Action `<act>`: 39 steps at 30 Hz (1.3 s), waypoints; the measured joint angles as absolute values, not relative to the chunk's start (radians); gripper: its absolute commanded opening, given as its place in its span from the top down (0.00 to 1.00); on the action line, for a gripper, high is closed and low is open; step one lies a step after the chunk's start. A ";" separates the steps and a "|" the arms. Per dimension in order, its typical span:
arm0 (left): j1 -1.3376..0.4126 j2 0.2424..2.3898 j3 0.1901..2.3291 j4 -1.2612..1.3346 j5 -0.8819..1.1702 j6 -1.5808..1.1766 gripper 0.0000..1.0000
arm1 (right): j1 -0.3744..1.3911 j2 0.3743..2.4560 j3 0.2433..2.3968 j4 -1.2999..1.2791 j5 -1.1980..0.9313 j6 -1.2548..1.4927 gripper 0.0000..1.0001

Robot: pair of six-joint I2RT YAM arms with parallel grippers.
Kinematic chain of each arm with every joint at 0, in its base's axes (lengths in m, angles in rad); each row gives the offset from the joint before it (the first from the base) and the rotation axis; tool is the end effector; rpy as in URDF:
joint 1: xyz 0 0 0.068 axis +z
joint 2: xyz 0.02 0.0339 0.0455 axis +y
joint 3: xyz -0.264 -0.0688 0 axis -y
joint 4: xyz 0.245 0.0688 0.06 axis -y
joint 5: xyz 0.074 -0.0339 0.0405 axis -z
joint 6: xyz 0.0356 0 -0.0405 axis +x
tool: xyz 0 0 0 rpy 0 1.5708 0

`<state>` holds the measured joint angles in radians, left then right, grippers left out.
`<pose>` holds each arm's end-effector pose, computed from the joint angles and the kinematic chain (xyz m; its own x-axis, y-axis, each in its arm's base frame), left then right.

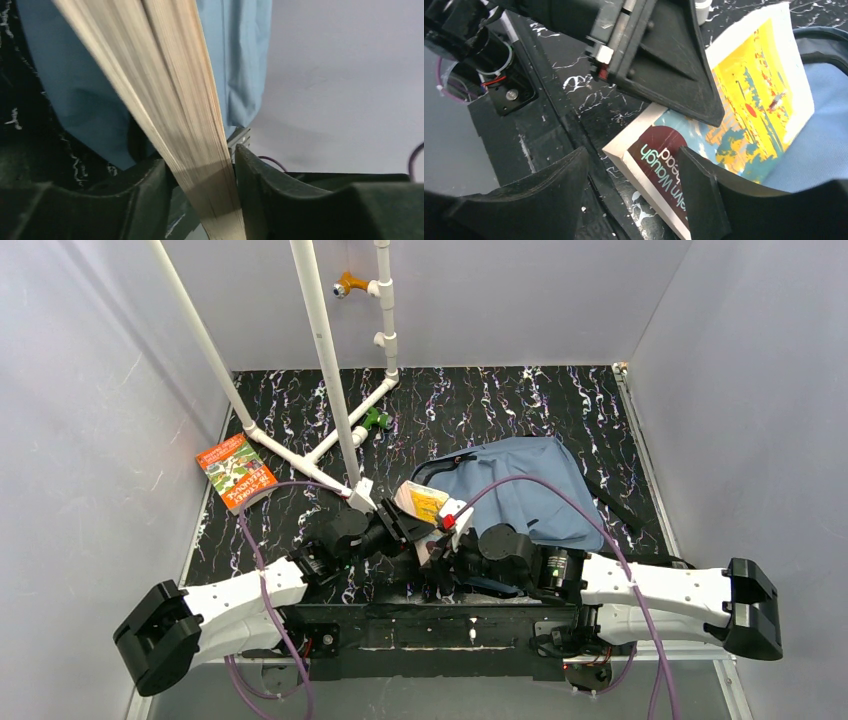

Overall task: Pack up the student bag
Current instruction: Pick up the book from the center of the board.

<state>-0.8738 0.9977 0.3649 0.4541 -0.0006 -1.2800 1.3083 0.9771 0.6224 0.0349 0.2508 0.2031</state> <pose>0.1398 -0.1670 0.2193 -0.7669 -0.5763 -0.2823 0.1104 0.3147 -0.9427 0.0671 0.2159 0.2694 -0.2563 -0.2008 -0.9455 -0.8400 0.5303 0.1151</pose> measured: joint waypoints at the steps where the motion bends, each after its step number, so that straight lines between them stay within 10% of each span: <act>1: -0.874 1.000 0.361 0.446 -0.004 -1.275 0.67 | 1.311 0.980 0.627 0.034 0.234 0.200 0.16; 10: -0.873 0.984 0.354 0.367 -0.012 -1.182 1.00 | 1.314 0.991 0.751 -0.102 0.241 0.202 0.02; 20: -0.819 0.860 0.442 0.126 0.088 -0.991 1.00 | 1.206 1.099 1.021 -0.377 0.356 0.179 0.02; 39: -0.618 0.863 0.763 -0.435 0.759 -0.449 1.00 | 0.850 1.242 1.063 -0.366 -0.413 0.066 0.02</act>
<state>-0.6182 0.8627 0.7631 -0.4355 0.7586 -0.4488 0.8501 1.2415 1.0634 -0.3660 -0.4133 0.0658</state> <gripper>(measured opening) 0.258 0.983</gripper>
